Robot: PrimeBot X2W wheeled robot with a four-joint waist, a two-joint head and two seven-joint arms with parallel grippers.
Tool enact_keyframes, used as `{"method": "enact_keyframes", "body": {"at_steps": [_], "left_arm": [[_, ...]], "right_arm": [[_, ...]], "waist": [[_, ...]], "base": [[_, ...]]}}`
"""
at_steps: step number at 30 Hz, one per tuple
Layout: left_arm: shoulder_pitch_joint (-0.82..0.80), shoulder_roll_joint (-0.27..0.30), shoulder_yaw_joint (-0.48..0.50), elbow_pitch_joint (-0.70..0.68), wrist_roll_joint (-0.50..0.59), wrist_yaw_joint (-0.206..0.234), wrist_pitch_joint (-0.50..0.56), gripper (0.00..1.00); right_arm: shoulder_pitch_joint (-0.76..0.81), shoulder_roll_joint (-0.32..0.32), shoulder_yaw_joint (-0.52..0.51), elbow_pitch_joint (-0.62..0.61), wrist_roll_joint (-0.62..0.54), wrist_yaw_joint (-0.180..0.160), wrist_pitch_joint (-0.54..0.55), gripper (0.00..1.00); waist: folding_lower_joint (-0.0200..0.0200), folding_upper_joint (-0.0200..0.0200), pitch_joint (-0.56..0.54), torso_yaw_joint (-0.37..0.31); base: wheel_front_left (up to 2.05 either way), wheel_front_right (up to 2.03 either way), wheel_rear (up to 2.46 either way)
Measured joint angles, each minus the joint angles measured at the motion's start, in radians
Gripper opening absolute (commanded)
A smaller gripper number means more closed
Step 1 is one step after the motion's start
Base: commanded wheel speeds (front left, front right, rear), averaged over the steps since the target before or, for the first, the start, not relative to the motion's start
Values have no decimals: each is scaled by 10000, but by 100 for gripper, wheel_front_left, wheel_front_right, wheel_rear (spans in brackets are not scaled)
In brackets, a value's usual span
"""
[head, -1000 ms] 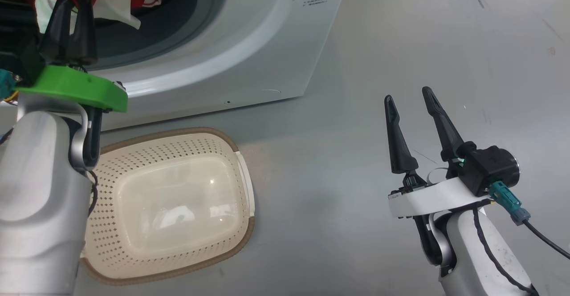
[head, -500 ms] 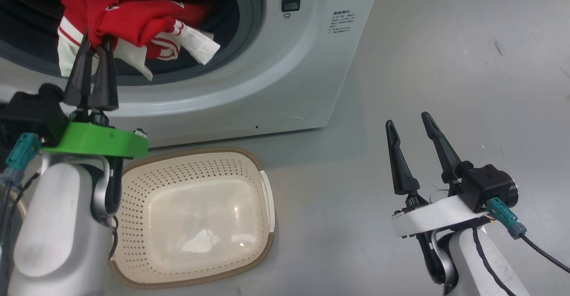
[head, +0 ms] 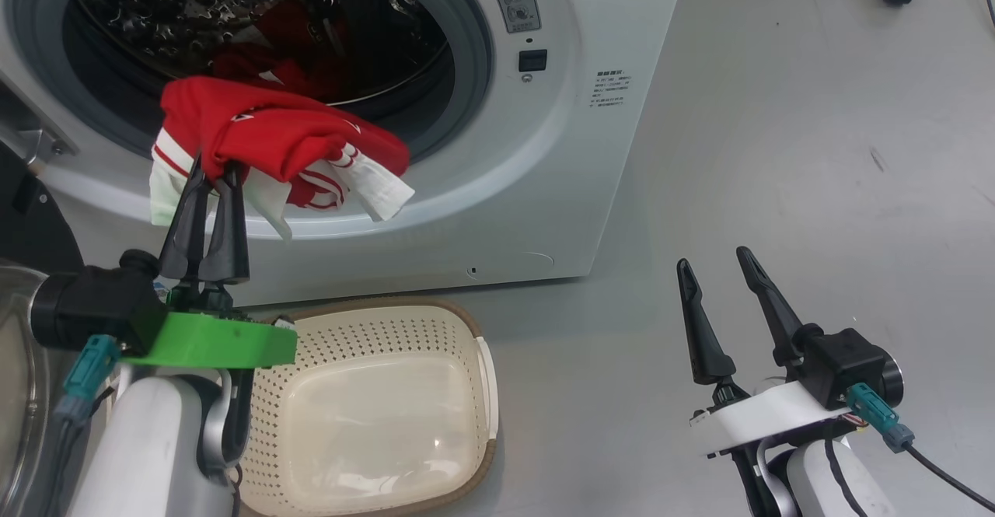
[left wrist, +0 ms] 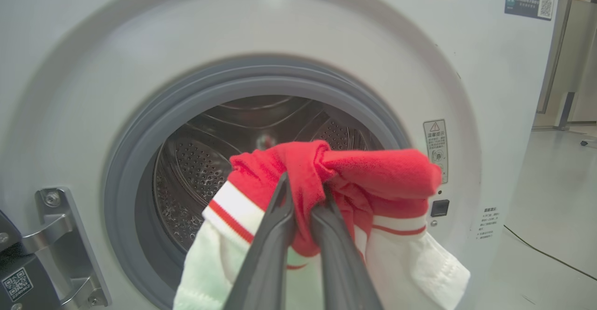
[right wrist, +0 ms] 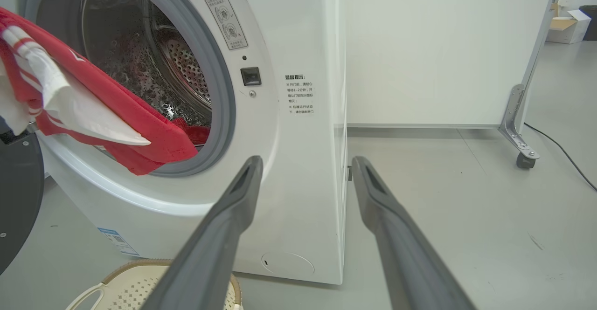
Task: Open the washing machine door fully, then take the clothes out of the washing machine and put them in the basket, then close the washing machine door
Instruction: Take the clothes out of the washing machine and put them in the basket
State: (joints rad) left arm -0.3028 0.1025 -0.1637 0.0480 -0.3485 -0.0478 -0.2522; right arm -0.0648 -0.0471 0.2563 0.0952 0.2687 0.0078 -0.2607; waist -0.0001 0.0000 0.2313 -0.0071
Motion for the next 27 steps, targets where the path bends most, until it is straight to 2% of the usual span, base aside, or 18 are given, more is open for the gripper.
{"method": "enact_keyframes", "body": {"at_steps": [13, 27], "left_arm": [[1496, -40, -612, -140, 52, 0, 10, 0], [1923, -171, -673, 1404, -234, 0, 362, 0]], "right_arm": [[113, 4, 13, -136, -88, 117, 0, 100], [18, 2, 169, -414, -161, 182, 0, 100]], "waist": [[0, 0, -85, 131], [0, 0, 624, -45]], "base": [[0, 0, 0], [0, 0, 0]]}}
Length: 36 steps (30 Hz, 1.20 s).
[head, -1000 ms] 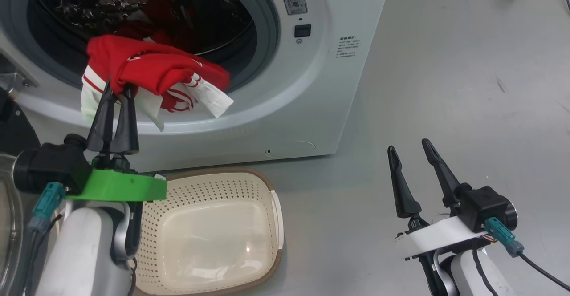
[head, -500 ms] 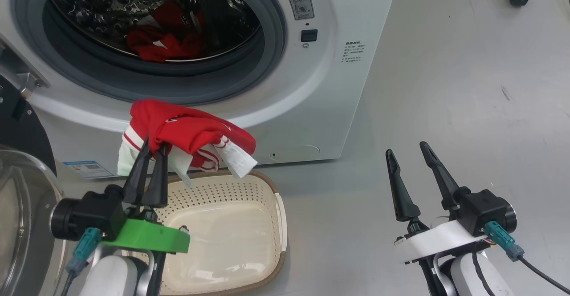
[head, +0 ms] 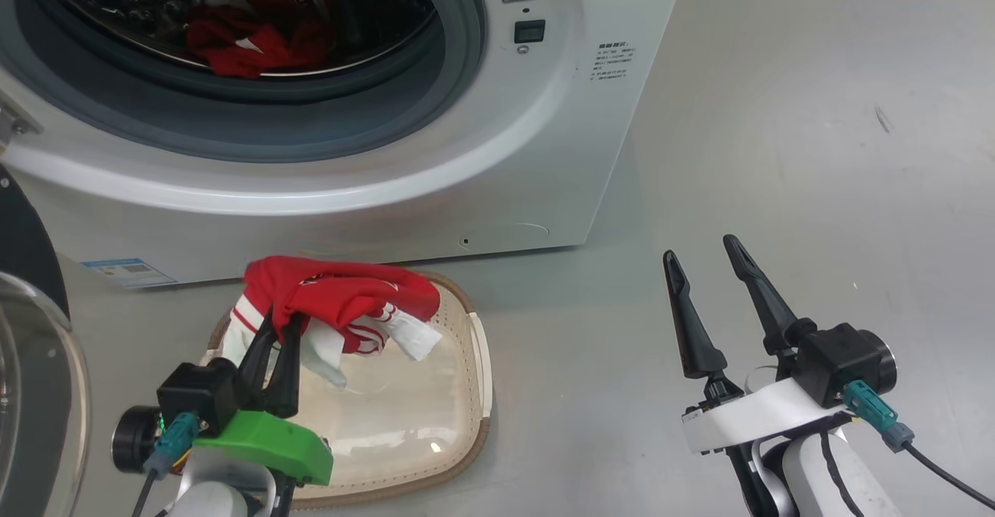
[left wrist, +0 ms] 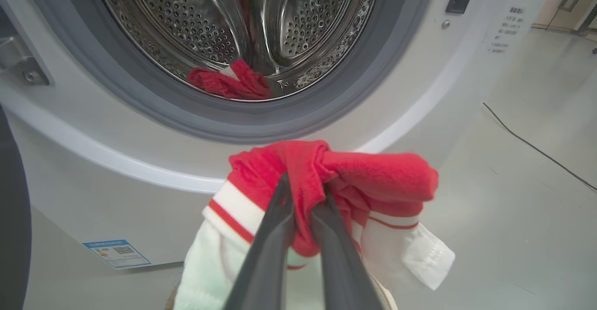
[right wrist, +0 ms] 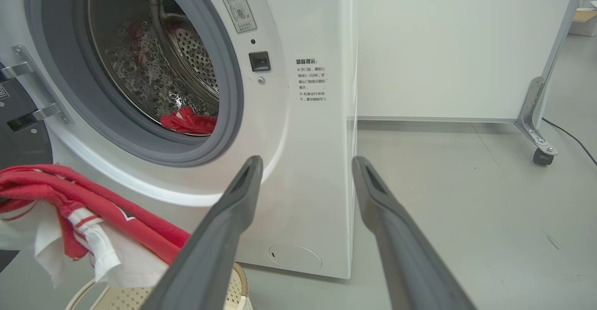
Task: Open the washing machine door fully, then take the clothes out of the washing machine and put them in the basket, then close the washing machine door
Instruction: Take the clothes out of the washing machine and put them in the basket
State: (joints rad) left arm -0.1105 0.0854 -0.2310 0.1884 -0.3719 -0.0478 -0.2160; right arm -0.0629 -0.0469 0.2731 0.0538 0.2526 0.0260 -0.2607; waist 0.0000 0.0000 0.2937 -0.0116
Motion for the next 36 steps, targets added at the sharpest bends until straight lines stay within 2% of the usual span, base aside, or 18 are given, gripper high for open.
{"method": "enact_keyframes", "body": {"at_steps": [9, 16, 23, 36], "left_arm": [[-220, -4, 46, 1710, -343, -13, 506, 0], [-1344, -29, 286, 2922, -667, -35, 1057, 0], [-2402, 12, 372, 4063, -1022, -232, 1902, 0], [-3985, 318, 717, 5758, -1651, -520, 3051, 0]], "right_arm": [[-390, -2, 138, -286, 0, -8, 0, 100], [-793, -8, 355, -568, 0, -35, 0, 100], [-1320, -17, 623, -869, 46, -125, 0, 100], [-2106, -27, 832, -1116, 201, -389, 0, 100]], "waist": [[0, 0, 781, -258], [0, 0, 1536, -456], [0, 0, 2378, -749], [1, 0, 3888, -1473]], "base": [[0, 0, 0], [0, 0, 0], [0, 0, 0], [0, 0, 0]]}}
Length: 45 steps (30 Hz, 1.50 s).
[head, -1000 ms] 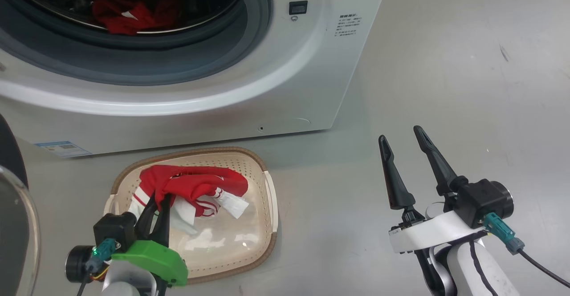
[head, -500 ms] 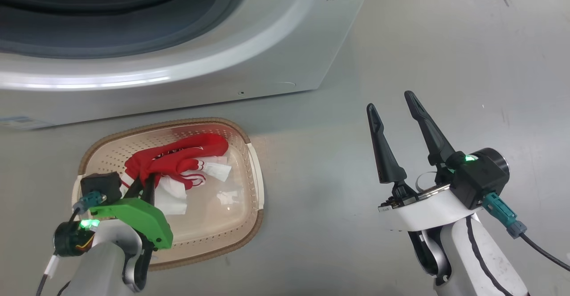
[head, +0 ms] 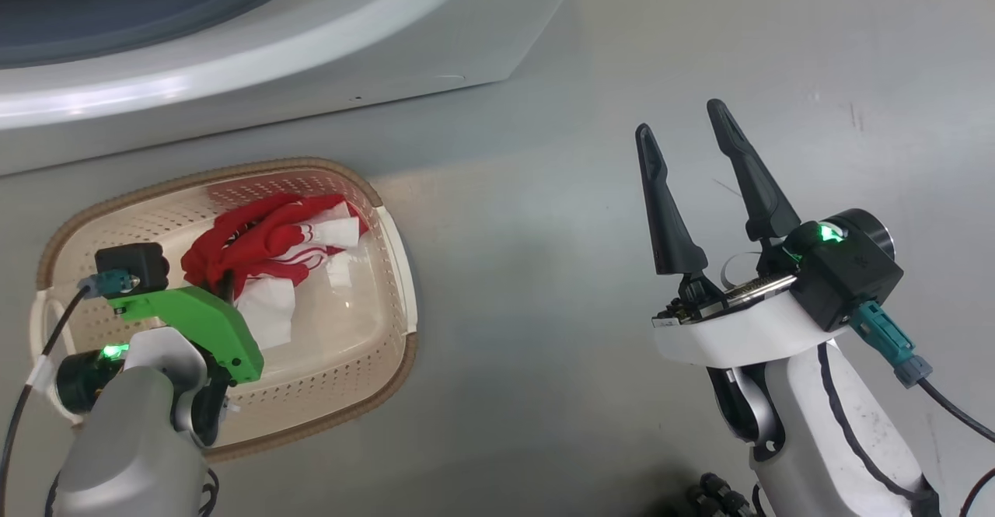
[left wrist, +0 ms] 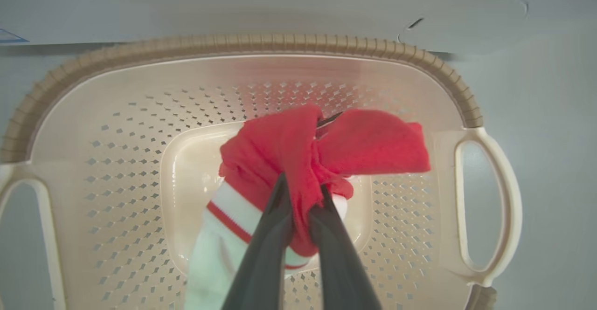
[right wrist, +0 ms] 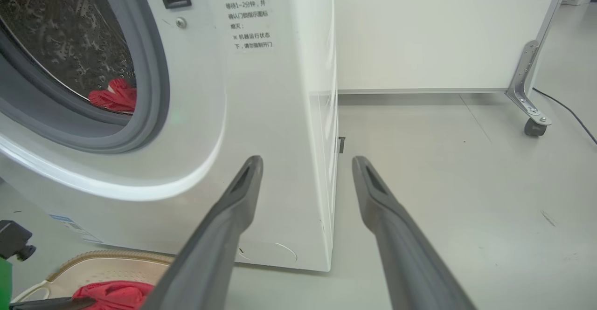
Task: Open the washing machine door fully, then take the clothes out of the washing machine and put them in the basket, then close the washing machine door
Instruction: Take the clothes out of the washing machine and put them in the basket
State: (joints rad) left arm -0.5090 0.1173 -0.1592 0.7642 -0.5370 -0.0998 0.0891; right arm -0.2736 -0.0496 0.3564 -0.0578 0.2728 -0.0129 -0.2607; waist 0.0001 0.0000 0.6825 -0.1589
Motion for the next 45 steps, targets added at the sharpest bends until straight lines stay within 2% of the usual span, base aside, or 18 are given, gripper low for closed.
{"method": "enact_keyframes", "body": {"at_steps": [11, 15, 17, 18, 30, 45], "left_arm": [[-492, -50, 17, 1116, -487, -111, 445, 0], [-678, -77, 33, 1419, -531, -125, 508, 44], [-749, -79, 54, 1580, -539, -125, 508, 91], [-775, -79, 69, 1653, -568, -125, 506, 100], [-915, -268, 224, 2240, -686, -203, -477, 100], [-820, -479, -382, 2017, -234, -213, -2888, 100]], "right_arm": [[-295, 2, 33, 27, 0, -136, 0, 100], [-328, 2, 59, 71, 0, -161, 0, 100], [-351, 2, 75, 90, 0, -165, 0, 100], [-366, 2, 82, 92, 0, -165, 0, 100], [-472, -2, -102, 418, -2, -236, 0, 100], [-125, -10, -593, 1005, -259, -107, 0, 100]], "waist": [[0, 0, 563, -306], [0, 0, 560, -296], [0, 0, 547, -285], [0, 0, 538, -280], [0, 0, 26, -20], [0, 0, -1195, 767]], "base": [[0, 0, 0], [0, 0, 0], [0, 0, 0], [0, 0, 0], [0, 0, 0], [0, 0, 0]]}}
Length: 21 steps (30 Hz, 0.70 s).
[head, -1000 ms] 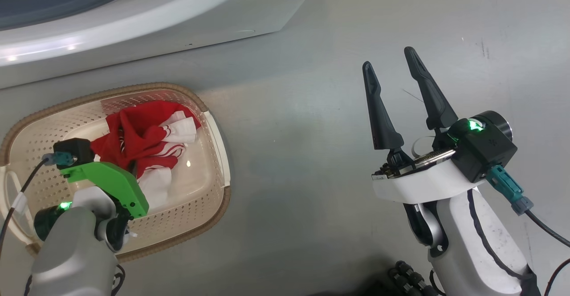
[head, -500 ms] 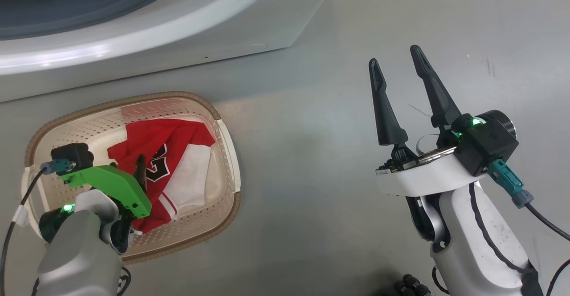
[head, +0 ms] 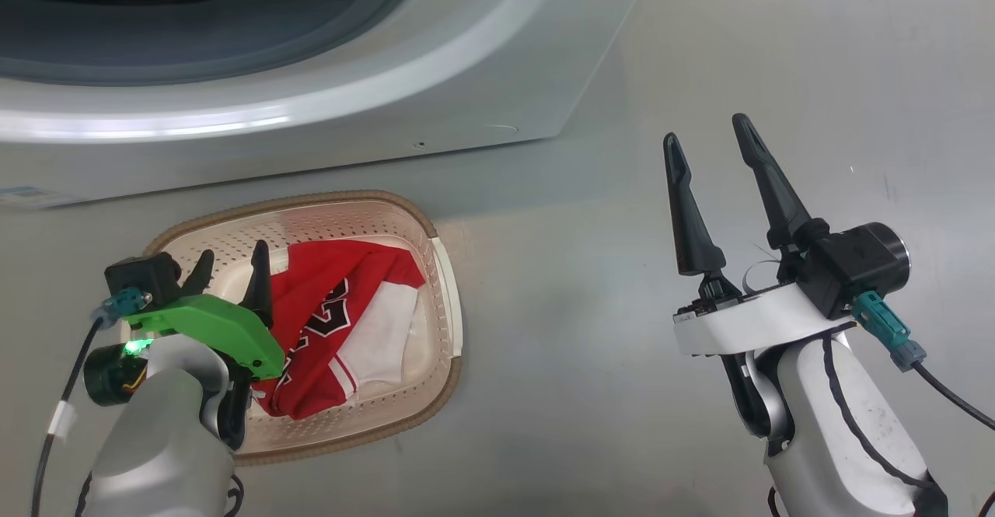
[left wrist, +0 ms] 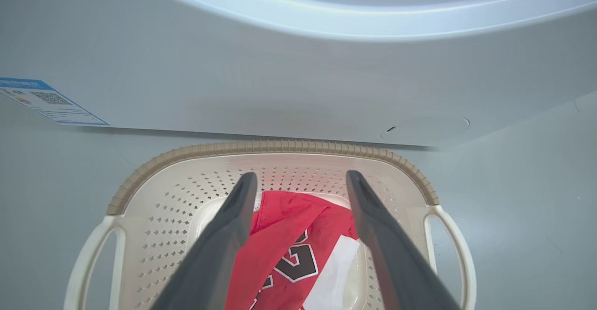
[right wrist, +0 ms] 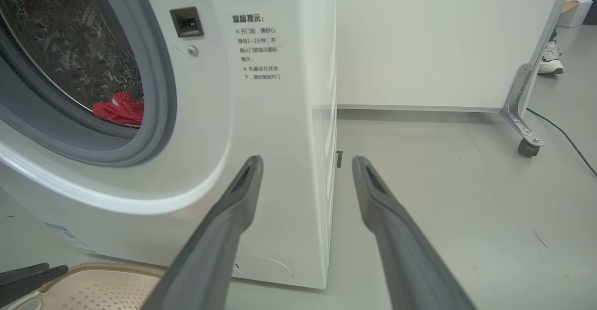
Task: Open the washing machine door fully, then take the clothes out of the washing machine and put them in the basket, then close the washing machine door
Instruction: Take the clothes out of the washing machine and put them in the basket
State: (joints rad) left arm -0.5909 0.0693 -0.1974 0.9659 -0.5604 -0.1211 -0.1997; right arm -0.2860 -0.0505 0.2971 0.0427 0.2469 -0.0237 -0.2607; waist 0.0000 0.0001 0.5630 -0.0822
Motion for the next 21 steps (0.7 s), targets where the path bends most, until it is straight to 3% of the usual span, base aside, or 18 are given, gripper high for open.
{"method": "enact_keyframes", "body": {"at_steps": [13, 21], "left_arm": [[502, -140, -134, -1206, 347, -2, -523, 100], [882, -61, 90, -3135, 849, -2, -523, 100]], "right_arm": [[816, 2, -370, 372, -107, 222, 0, 100], [1297, 6, -456, 548, -107, 332, 0, 100]], "waist": [[0, 0, -1394, 688], [0, 0, -2266, 1033]], "base": [[0, 0, 0], [0, 0, 0]]}}
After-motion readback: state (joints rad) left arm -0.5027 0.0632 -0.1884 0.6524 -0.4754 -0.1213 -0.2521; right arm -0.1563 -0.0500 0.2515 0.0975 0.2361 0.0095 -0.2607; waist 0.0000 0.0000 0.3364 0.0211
